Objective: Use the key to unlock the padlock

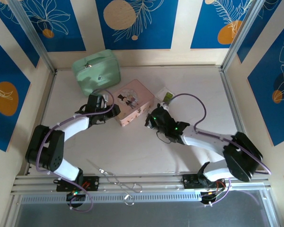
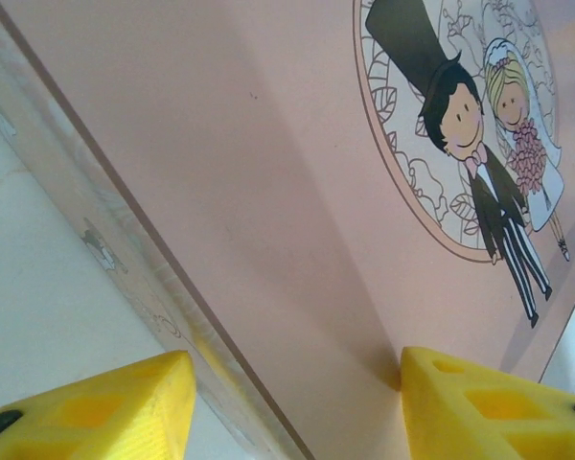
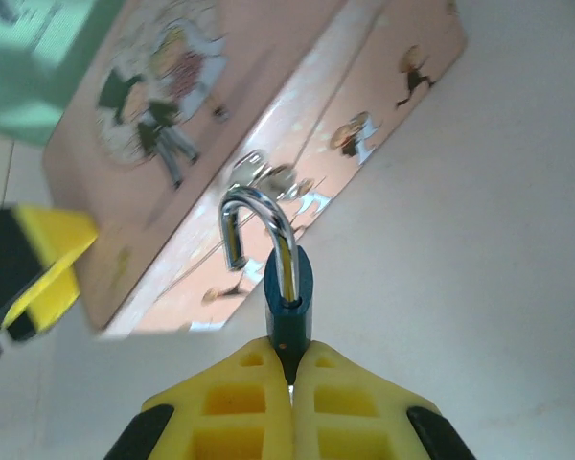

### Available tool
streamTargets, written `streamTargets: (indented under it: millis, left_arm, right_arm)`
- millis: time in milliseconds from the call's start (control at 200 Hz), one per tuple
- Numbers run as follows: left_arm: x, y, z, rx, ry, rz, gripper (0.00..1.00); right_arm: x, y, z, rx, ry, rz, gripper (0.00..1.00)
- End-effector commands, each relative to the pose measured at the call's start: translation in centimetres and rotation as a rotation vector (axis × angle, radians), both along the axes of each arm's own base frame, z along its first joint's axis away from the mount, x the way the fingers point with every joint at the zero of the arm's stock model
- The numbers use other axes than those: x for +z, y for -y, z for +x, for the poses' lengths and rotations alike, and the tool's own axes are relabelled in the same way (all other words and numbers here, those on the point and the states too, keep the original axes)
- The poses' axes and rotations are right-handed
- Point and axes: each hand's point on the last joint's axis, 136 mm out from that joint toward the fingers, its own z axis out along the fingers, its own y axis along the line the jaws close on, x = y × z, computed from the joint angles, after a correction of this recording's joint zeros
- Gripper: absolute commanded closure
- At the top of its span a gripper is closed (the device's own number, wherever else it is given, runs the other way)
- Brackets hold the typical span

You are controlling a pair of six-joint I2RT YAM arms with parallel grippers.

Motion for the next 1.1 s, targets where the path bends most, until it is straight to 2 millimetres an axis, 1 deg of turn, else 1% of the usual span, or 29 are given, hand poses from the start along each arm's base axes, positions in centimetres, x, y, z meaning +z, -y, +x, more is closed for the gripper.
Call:
streamTargets:
  millis: [0, 75, 155, 290, 385, 585, 705, 905, 1020, 1095]
  left_arm:
    - [-0.8, -1.0, -3.5, -0.029, -0.113, 0.099, 0.39]
    - [1.8, -0.4, -3.9, -0.057, -0.055, 0.117, 0.36]
    - [3.9, 0.5, -4.7, -0.099, -0.012, 0.148, 0.36]
    - [5.4, 1.7, -6.9, -0.149, 0.022, 0.209, 0.36]
    - [5.7, 2.5, -8.3, -0.168, 0.034, 0.197, 0.37]
    - [6.7, 3.8, -10.1, -0.236, 0.077, 0.078, 0.35]
    - [6.4, 4.7, -10.9, -0.284, 0.068, 0.031, 0.34]
    - [5.0, 4.8, -10.9, -0.257, 0.018, 0.009, 0.35]
    - [5.1, 4.9, -10.6, -0.242, 0.011, 0.011, 0.36]
    - [5.2, 4.7, -10.2, -0.223, 0.011, 0.015, 0.36]
  right_arm:
    - [0.4, 0.9, -4.2, 0.087, -0.062, -0.152, 1.0]
    - [0.4, 1.7, -6.0, 0.088, -0.116, -0.18, 1.0]
    - [0.5, 2.0, -7.6, 0.12, -0.144, -0.157, 1.0]
    - [1.2, 2.8, -9.3, 0.143, -0.14, -0.092, 1.0]
    - [1.3, 2.9, -10.0, 0.157, -0.157, -0.042, 1.0]
    - [1.1, 1.4, -10.6, 0.248, -0.219, 0.008, 1.0]
    - [0.8, 0.3, -10.7, 0.288, -0.24, 0.02, 1.0]
    - [-0.6, 0.0, -10.0, 0.294, -0.308, 0.077, 1.0]
    - [-1.3, 0.2, -9.5, 0.292, -0.339, 0.118, 1.0]
    - [-2.3, 1.0, -9.2, 0.265, -0.383, 0.124, 1.0]
